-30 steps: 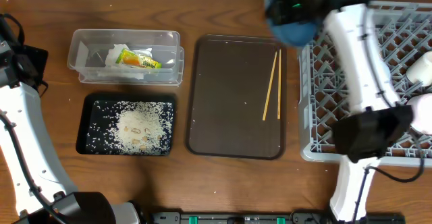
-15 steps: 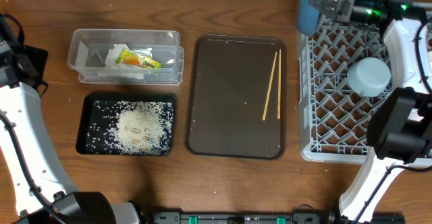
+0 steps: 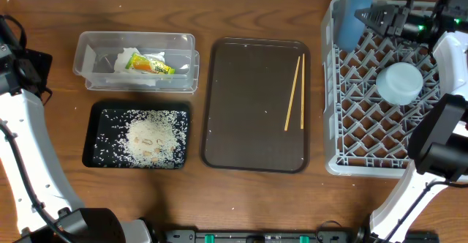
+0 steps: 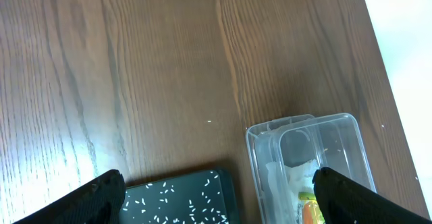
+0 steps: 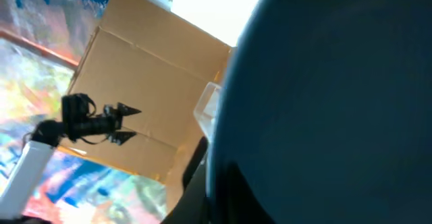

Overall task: Sort waste into correct bins and load items into the dishwasher rack
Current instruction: 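Lift the blue plate and carry it into the dish rack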

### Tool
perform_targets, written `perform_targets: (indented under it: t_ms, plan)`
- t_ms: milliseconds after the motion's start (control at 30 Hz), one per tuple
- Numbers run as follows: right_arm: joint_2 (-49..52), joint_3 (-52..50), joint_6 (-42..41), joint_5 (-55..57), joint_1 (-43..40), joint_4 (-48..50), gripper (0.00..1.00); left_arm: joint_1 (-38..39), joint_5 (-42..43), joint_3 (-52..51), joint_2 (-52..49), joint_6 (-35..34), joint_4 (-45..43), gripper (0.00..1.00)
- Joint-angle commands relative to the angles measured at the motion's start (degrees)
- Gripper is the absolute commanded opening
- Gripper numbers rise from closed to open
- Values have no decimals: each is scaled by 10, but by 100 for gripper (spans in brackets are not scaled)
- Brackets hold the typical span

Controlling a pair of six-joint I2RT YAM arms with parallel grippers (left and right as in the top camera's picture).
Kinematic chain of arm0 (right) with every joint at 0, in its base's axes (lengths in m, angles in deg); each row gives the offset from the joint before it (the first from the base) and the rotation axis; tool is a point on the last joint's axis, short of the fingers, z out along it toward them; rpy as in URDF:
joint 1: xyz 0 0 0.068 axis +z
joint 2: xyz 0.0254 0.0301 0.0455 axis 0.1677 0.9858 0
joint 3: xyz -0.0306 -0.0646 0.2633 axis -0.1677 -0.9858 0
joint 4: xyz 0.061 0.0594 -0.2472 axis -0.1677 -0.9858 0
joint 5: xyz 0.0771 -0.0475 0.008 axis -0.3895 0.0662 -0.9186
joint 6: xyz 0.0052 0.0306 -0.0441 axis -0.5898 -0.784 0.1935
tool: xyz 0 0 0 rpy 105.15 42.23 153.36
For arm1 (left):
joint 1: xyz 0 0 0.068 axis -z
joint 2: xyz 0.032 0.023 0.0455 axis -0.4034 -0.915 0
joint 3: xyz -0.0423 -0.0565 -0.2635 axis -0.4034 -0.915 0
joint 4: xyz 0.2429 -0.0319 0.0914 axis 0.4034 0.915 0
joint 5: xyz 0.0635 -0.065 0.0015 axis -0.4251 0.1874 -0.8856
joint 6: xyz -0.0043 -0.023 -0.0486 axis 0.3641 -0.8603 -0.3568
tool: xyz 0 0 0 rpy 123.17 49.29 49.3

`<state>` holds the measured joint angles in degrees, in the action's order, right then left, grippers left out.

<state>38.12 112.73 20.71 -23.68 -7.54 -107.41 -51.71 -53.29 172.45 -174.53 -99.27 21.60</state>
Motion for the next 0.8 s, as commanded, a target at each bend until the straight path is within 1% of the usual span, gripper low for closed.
perform_targets:
  t_ms: [0, 67, 167, 200, 233, 367, 433, 533, 667, 767]
  plan:
    - [-1, -18, -23, 47, 5, -21, 10, -2, -3, 2, -1, 3, 2, 92]
    - [-9, -18, -27, 96, 0, -40, 13, -2, -3, 2, -1, 3, 2, 92]
    - [-37, -16, -32, 234, -9, -91, 18, -2, -3, 2, -1, 3, 2, 92]
    - [-50, -16, -40, 291, -13, -108, 21, -2, -3, 2, -1, 3, 2, 92]
    - [-65, -16, -45, 340, -16, -123, 27, -2, -3, 2, -1, 3, 2, 92]
    - [-124, -16, -71, 494, -24, -170, 45, -2, -3, 2, -1, 3, 2, 92]
    - [-152, -16, -81, 545, -27, -187, 48, -2, -3, 2, -1, 3, 2, 92]
    - [-192, -16, -99, 596, -28, -207, 49, -2, -3, 2, -1, 3, 2, 92]
    - [-231, -16, -99, 602, -24, -210, 54, -2, -3, 2, -1, 3, 2, 91]
    - [-245, -16, -99, 602, -18, -205, 55, -2, -3, 2, -1, 3, 2, 92]
